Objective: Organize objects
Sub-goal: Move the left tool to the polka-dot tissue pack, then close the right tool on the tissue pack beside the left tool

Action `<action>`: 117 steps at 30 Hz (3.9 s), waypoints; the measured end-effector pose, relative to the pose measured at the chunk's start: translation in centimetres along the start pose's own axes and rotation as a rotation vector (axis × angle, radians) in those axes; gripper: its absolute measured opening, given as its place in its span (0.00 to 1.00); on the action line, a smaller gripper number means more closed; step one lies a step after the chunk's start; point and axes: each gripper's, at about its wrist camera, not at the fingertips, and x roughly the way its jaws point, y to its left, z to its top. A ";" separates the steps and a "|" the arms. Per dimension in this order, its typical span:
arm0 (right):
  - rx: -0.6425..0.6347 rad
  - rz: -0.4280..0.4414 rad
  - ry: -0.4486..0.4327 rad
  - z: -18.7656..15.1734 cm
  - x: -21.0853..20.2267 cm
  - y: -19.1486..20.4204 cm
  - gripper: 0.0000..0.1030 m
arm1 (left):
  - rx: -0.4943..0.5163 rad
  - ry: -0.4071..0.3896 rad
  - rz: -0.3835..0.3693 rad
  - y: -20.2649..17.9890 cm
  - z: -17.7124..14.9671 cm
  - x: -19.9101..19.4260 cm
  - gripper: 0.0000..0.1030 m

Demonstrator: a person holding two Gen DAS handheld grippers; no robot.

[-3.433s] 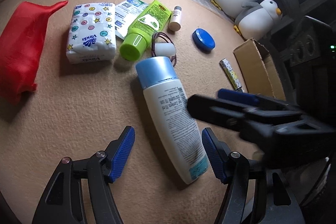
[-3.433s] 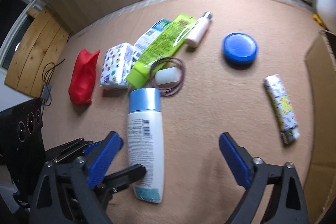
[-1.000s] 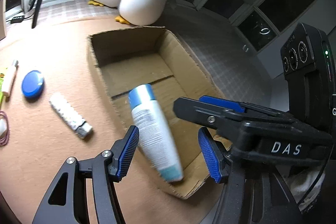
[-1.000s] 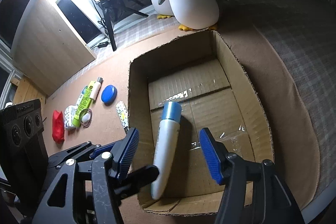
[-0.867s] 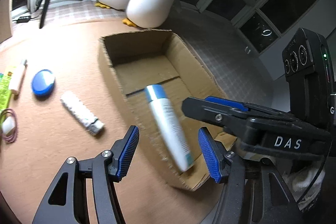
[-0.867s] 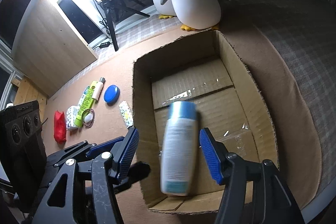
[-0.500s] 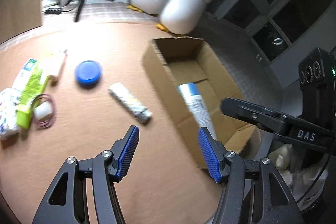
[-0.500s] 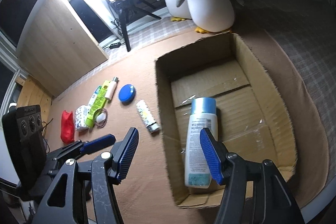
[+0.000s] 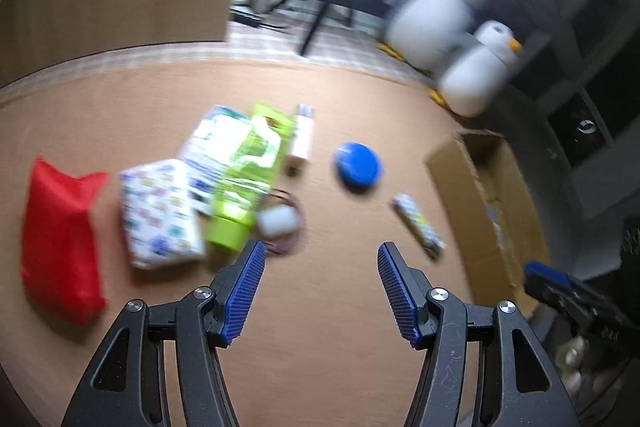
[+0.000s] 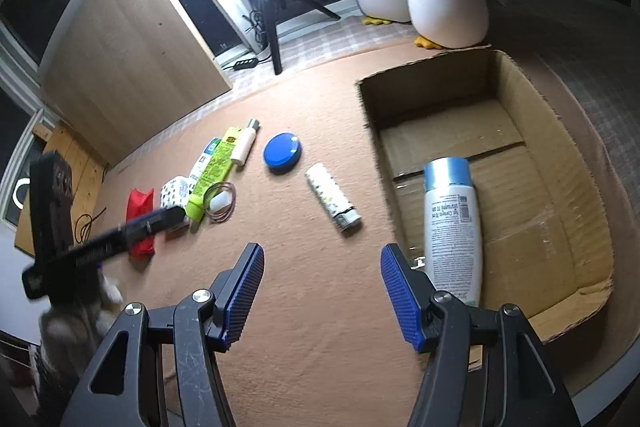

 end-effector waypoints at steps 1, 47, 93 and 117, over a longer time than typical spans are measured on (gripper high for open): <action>-0.004 -0.001 0.001 -0.2 0.1 0.5 0.55 | -0.012 -0.002 0.015 1.0 0.4 0.0 0.61; -0.043 0.013 0.086 -2.9 3.7 4.5 0.55 | -0.071 0.067 0.115 6.4 -1.4 4.4 0.39; -0.272 0.136 0.368 -4.1 12.8 11.2 0.66 | -0.002 0.117 -0.108 0.5 -12.6 1.3 0.71; -0.285 0.195 0.411 -4.2 13.7 11.9 0.43 | -0.017 0.111 -0.130 -0.5 -12.0 2.3 0.59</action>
